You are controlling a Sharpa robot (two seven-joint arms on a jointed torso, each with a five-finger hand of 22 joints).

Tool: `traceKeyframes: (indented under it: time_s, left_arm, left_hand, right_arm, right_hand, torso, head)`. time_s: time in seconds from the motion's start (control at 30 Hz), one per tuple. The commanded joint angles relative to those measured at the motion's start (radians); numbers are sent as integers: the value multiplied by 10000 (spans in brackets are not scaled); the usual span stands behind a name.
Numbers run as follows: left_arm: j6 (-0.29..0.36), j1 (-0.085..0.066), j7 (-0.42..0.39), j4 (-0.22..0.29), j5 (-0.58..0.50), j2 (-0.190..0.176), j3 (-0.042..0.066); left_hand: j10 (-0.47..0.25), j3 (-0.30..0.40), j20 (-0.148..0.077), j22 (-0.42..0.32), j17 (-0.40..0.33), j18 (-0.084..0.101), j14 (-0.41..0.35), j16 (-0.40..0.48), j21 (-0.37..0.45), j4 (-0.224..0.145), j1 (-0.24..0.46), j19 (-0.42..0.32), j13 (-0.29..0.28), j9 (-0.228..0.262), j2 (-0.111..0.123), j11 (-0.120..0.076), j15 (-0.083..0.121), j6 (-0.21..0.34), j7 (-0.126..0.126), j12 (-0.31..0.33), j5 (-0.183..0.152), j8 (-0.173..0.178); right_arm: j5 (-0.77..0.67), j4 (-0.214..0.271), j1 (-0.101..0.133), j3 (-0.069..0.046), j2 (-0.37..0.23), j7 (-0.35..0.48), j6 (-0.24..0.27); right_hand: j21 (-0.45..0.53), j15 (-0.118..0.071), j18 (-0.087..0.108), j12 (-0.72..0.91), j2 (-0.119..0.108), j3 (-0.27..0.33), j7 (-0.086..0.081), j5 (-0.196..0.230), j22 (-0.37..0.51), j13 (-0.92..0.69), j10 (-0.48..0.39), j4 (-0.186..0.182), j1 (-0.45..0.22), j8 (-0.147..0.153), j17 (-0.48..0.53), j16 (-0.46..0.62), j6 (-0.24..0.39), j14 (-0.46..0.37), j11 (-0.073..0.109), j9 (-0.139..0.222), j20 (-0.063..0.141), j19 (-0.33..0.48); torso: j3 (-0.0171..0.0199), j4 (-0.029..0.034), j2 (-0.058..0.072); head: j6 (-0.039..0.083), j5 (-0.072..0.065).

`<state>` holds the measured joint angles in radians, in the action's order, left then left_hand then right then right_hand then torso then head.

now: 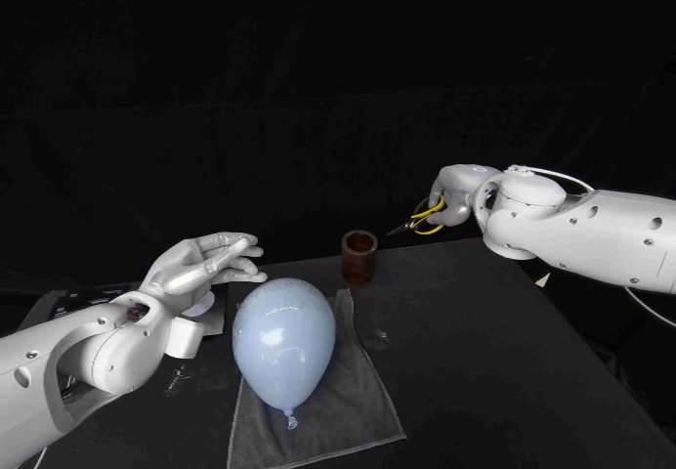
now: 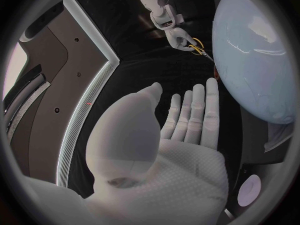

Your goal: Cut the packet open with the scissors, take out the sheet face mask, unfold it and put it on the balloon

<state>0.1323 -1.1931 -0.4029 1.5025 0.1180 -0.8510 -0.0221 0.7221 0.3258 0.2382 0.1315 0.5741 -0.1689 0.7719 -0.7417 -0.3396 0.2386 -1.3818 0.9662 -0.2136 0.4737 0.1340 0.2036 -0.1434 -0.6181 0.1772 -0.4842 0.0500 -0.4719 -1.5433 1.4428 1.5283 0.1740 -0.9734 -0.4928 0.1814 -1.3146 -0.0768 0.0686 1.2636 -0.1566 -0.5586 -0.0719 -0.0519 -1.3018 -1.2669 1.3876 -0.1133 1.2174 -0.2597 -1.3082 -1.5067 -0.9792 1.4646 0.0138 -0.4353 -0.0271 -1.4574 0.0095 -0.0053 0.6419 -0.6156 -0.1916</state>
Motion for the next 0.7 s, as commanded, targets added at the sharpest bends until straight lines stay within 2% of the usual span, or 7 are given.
traceKeyframes:
  time_s: [0.03,0.2,0.23,0.33,0.4,0.47,0.7]
  left_arm:
    - [-166,-22,-93,-51,64,80,5]
    - [-168,-21,-93,-135,65,145,5]
    - [-168,-21,-94,-153,65,156,5]
    - [-170,-19,-95,-213,65,190,4]
    - [-172,-18,-94,-243,65,209,4]
    - [-179,-16,-94,-275,65,234,3]
    - [-193,-12,-89,-333,66,282,2]
  left_hand:
    - [67,21,16,-10,7,-130,-71,31,-61,-55,-86,-24,7,-8,0,-30,-22,-60,796,69,-4,61]
    - [67,21,16,-10,7,-130,-71,31,-61,-55,-86,-24,7,-8,0,-30,-22,-60,796,69,-4,61]
    - [67,21,16,-10,7,-130,-71,31,-61,-55,-86,-24,7,-8,0,-30,-22,-60,796,69,-4,61]
    - [67,21,16,-10,7,-130,-71,31,-61,-55,-86,-24,7,-8,0,-30,-22,-60,796,69,-4,61]
    - [91,27,15,-13,-12,-130,-72,27,-68,-66,-96,-28,41,-33,-11,-31,-21,-73,795,95,-5,84]
    - [91,27,15,-13,-12,-130,-72,27,-68,-66,-96,-28,41,-33,-11,-31,-21,-73,795,95,-5,84]
    - [91,27,15,-13,-12,-130,-72,27,-68,-66,-96,-28,41,-33,-11,-31,-21,-73,795,95,-5,84]
  right_arm:
    - [-154,45,201,-9,89,-126,-286]
    - [-153,88,451,-9,191,-165,-450]
    - [-153,105,490,-9,201,-170,-471]
    - [-153,145,635,-9,269,-180,-536]
    - [-153,185,710,-10,311,-183,-571]
    - [-153,253,776,-10,351,-185,-608]
    - [-153,613,882,-11,392,-207,-804]
  right_hand:
    - [-56,-70,-54,-9,95,-11,179,-48,-13,-10,9,-59,-22,-727,-1478,-37,-876,804,28,-429,2,-53]
    - [-40,-72,-50,-37,107,-28,185,-52,0,11,-5,-57,-7,-732,-1474,-34,-871,802,34,-429,5,-44]
    - [-40,-72,-50,-37,107,-28,185,-52,0,11,-5,-57,-7,-732,-1474,-34,-871,802,34,-429,5,-44]
    - [-37,-73,-50,-43,109,-29,185,-52,3,16,-8,-58,-6,-732,-1480,-37,-870,803,34,-429,5,-43]
    - [-37,-73,-50,-43,109,-29,185,-52,3,16,-8,-58,-6,-732,-1480,-37,-870,803,34,-429,5,-43]
    - [-29,-73,-48,-63,113,-38,186,-57,10,32,-19,-57,1,-733,-1470,-31,-863,801,37,-428,7,-38]
    - [-14,-73,-44,-82,117,-44,185,-61,24,47,-29,-59,5,-733,-1465,-28,-857,799,38,-427,8,-31]
  torso:
    - [-4,2,-4]
    - [-14,25,-18]
    - [-12,29,-16]
    - [-5,42,-12]
    - [-5,27,-10]
    - [-14,35,-18]
    - [-4,25,4]
  head:
    - [80,-14]
    - [133,4]
    - [115,2]
    - [163,-18]
    - [186,-8]
    - [204,-26]
    - [239,43]
